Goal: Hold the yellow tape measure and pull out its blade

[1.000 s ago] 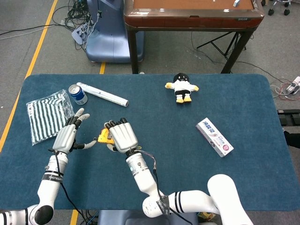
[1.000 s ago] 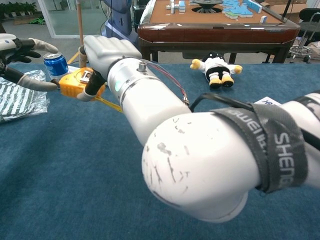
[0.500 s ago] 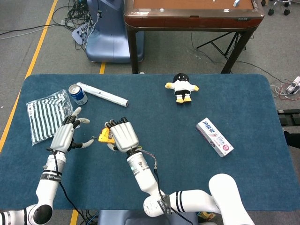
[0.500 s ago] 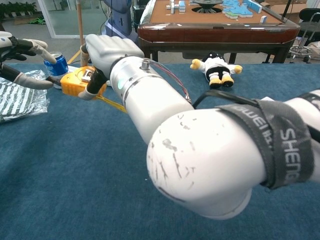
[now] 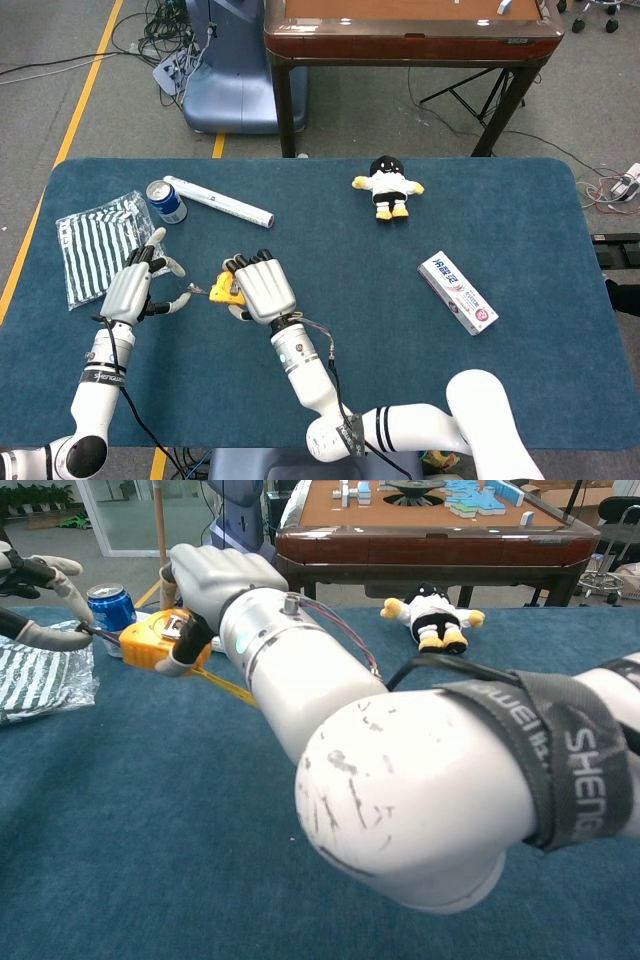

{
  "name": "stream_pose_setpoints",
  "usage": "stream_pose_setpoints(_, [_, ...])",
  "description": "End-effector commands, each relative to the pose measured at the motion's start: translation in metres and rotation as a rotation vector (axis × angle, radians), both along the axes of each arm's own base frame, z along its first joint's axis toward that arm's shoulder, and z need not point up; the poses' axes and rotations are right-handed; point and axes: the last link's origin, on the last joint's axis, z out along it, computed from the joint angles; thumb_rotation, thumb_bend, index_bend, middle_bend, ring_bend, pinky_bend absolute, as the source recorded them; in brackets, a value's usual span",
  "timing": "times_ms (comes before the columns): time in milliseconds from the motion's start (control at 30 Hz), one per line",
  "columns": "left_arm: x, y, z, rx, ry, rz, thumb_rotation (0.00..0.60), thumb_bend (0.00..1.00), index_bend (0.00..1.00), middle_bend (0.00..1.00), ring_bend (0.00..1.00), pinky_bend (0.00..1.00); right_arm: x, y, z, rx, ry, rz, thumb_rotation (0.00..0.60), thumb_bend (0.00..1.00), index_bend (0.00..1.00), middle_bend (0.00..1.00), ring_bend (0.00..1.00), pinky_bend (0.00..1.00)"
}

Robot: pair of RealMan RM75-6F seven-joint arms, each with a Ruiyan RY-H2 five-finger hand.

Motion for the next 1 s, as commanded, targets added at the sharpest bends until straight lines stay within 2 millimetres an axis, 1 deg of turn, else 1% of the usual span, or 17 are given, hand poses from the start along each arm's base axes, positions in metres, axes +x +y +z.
stream_pose_setpoints(33, [-0.0008,0.0004,0.0014,0.004,-0.005,0.003,0.6,0.26,0.51,0.0,0.0,0.0,-0.0002,-0.0006,0.0003,-0.001,0.001,-0.001,0.6,0.51,0.57,0.54,0.44,0.24])
stream_pose_setpoints(467, [-0.0039,0.0008,0.0017,-0.001,-0.021,0.015,0.6,0.28,0.56,0.0,0.0,0.0,0.0003,-0.0027,-0.0005,0.017,0.013,-0.01,0.6,0.51,0.57,0.54,0.44,0.24])
stream_pose_setpoints(733, [-0.0041,0.0008,0.002,-0.002,-0.028,0.008,0.6,0.29,0.55,0.0,0.0,0.0,0.0054,-0.0021,-0.0005,0.037,0.017,-0.007,0.6,0.51,0.57,0.54,0.44,0.24])
stream_pose_setpoints(1000, [-0.0059,-0.0004,0.001,-0.018,-0.042,0.012,0.6,0.3,0.52,0.0,0.0,0.0,0.0047,-0.0039,-0.0018,0.055,0.025,-0.017,0.6,0.51,0.57,0.54,0.44,0.23])
